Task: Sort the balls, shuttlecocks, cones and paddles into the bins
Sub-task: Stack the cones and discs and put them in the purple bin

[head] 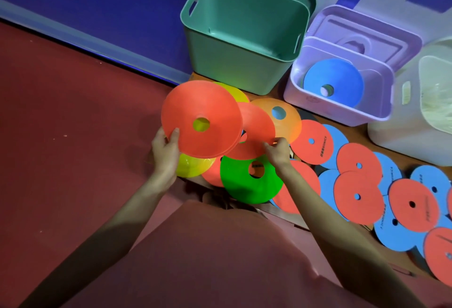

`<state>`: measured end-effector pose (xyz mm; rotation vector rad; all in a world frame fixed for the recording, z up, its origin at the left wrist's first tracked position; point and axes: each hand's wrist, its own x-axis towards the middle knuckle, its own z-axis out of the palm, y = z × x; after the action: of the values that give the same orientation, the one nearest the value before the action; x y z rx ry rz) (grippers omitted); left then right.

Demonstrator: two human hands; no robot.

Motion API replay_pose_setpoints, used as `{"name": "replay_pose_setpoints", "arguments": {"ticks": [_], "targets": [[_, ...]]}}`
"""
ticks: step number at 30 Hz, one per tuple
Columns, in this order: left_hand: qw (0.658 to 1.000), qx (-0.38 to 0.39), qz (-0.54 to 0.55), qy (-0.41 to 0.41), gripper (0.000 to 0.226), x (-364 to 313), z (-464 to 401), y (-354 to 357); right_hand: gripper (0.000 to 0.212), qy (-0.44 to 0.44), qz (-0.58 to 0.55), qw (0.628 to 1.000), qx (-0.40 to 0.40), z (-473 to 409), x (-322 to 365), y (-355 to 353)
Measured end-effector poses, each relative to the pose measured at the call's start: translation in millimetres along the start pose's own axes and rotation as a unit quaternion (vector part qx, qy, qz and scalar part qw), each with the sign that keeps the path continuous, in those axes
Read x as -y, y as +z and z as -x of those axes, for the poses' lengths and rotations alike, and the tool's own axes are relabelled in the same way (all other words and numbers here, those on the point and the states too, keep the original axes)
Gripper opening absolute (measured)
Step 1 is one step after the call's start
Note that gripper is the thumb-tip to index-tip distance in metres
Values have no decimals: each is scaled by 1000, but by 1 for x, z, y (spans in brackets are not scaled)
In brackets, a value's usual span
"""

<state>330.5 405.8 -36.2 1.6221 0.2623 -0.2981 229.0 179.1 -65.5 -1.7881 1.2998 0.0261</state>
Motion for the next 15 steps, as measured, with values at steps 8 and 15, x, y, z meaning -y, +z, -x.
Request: {"name": "replay_pose_setpoints", "arguments": {"ticks": [8,15], "targets": [[996,-63,-31,60,27,-5,6,-2,19,-101,-57,975,-189,22,7,-23],[999,30,-32,8,21,-1,7,-1,16,-142,-122,970,-156,32,6,-27]]}}
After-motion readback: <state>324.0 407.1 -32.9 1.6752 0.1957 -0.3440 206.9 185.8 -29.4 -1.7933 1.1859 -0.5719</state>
